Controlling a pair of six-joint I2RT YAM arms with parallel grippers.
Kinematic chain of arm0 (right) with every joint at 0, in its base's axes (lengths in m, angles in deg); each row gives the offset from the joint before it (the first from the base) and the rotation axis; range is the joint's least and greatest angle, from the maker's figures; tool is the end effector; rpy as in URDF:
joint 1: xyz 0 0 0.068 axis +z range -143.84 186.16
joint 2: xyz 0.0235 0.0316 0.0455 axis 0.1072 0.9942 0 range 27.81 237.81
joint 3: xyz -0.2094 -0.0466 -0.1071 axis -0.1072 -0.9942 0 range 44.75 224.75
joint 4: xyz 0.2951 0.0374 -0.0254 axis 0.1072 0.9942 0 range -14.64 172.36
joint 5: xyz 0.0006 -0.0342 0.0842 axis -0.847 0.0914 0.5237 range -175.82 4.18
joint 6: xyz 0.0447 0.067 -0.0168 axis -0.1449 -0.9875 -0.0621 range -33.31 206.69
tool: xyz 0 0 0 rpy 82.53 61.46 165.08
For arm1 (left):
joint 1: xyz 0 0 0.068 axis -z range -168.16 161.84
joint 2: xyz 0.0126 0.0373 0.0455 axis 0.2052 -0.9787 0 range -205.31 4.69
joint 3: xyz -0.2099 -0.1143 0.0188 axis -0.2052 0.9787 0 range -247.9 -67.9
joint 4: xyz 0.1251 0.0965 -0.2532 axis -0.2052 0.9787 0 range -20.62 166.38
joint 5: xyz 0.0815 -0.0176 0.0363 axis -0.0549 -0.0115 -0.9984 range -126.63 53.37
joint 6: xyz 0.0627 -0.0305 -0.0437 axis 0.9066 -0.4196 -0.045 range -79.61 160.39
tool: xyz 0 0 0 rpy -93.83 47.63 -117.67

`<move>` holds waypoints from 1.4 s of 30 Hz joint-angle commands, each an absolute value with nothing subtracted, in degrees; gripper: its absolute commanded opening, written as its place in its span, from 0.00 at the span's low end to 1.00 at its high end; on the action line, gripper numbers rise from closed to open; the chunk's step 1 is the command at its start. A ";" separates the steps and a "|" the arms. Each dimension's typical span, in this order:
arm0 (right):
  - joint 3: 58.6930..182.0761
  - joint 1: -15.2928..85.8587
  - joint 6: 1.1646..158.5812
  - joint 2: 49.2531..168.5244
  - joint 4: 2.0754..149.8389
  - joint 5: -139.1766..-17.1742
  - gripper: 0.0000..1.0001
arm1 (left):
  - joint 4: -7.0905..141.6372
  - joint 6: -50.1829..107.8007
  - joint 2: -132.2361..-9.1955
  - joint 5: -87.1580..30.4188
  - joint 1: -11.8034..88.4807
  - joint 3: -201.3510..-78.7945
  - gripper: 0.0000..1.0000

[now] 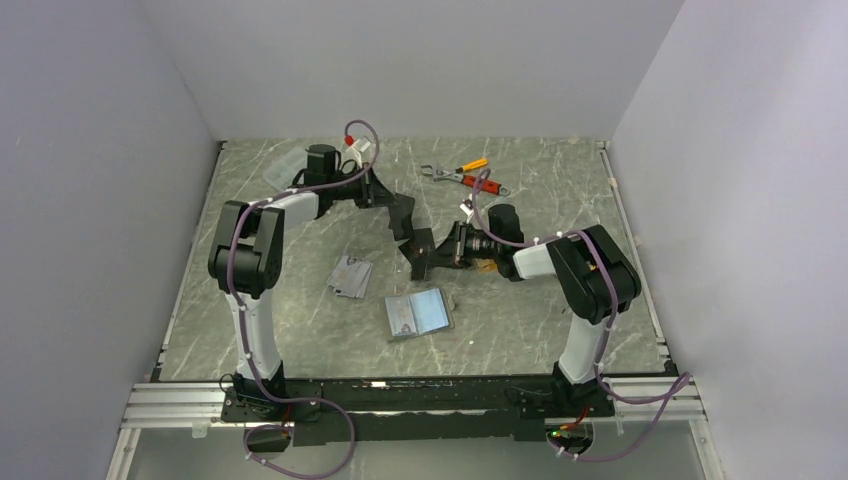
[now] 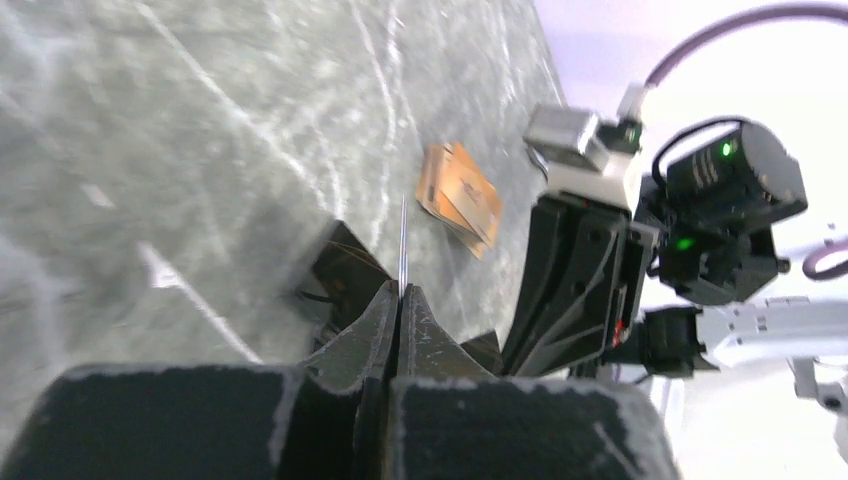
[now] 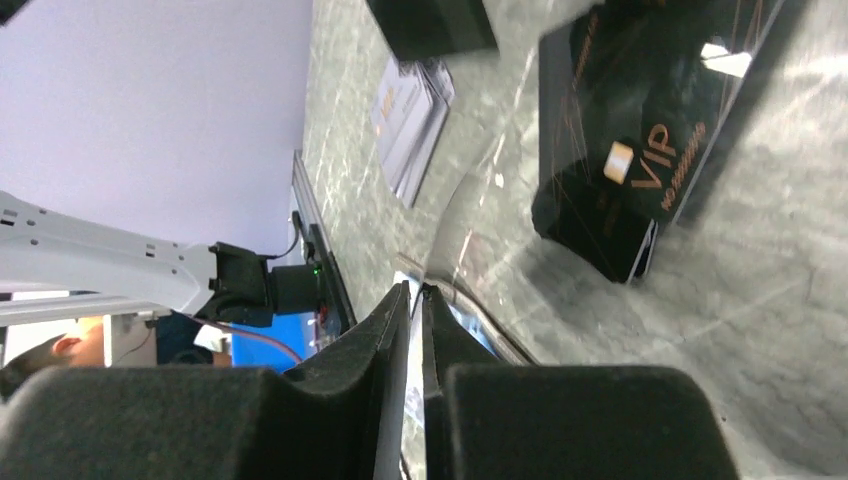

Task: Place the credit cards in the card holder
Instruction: Place the credit card at the center of the board.

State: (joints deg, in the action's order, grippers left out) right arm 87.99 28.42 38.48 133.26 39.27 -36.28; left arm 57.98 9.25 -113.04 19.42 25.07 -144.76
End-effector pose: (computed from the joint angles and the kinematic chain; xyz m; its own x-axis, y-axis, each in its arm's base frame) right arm 0.3263 0.1925 0.0583 -0.9262 0.1436 -0.3487 -0.2815 0.3521 0.8926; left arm 0.4539 -0.1678 0.1201 -0.8396 -0.0992 -0.5341 0.4635 0.3820 -0.7995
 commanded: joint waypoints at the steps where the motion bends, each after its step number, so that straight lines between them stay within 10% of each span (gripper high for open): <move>1: 86.71 28.16 35.37 134.40 34.48 -33.01 0.12 | 54.67 8.68 -112.34 15.32 23.97 -144.52 0.00; 14: 86.71 26.33 41.78 129.67 44.29 -36.58 0.02 | 54.12 9.41 -112.91 15.14 26.14 -141.67 0.00; 25: 88.11 26.03 44.28 126.43 47.69 -39.43 0.34 | 48.32 4.41 -112.51 20.19 26.89 -141.04 0.00; 42: 91.33 25.90 39.68 131.17 36.00 -37.83 0.39 | 33.02 -10.24 -111.08 26.21 28.19 -136.40 0.00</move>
